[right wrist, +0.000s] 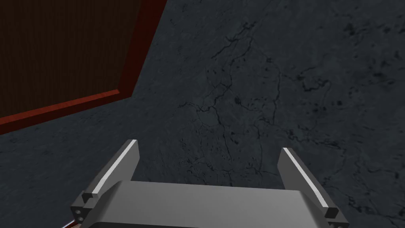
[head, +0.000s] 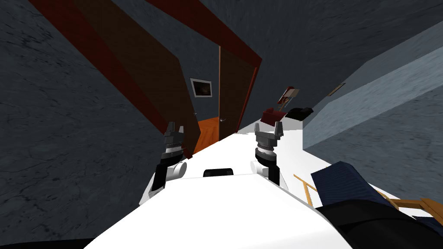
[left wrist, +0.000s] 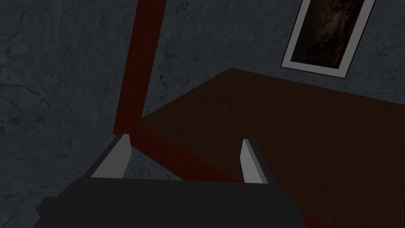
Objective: Push the door open
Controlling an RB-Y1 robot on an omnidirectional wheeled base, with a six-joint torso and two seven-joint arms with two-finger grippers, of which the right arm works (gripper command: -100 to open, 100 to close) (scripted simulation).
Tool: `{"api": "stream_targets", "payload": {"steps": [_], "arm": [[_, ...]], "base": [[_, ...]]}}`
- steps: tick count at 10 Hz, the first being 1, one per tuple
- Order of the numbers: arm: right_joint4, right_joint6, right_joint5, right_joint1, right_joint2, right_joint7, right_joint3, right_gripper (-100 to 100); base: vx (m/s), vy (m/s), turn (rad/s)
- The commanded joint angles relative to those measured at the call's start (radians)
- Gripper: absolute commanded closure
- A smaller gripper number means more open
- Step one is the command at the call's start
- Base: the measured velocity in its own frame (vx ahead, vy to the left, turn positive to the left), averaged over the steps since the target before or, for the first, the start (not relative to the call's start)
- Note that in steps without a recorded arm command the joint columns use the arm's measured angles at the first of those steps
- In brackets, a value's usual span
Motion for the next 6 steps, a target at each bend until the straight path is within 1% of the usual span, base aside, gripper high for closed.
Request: {"api": "stream_targets", "payload": {"steps": [1, 2, 3, 6], "arm": [[0.039, -0.005, 0.007, -0.016, -0.005, -0.004, 0.002, -100], [0.056, -0.007, 0.009, -0.022, -0.007, -0.006, 0.003, -100], [0.089, -0.011, 0.015, -0.035, -0.011, -0.009, 0.005, -100], [0.159, -0.019, 0.026, -0.063, -0.018, -0.017, 0.008, -100]], "base": [[0.089, 0.095, 0.025], [0.075, -0.030, 0.021], [0.093, -0.070, 0.041], [0.105, -0.048, 0.026]]}}
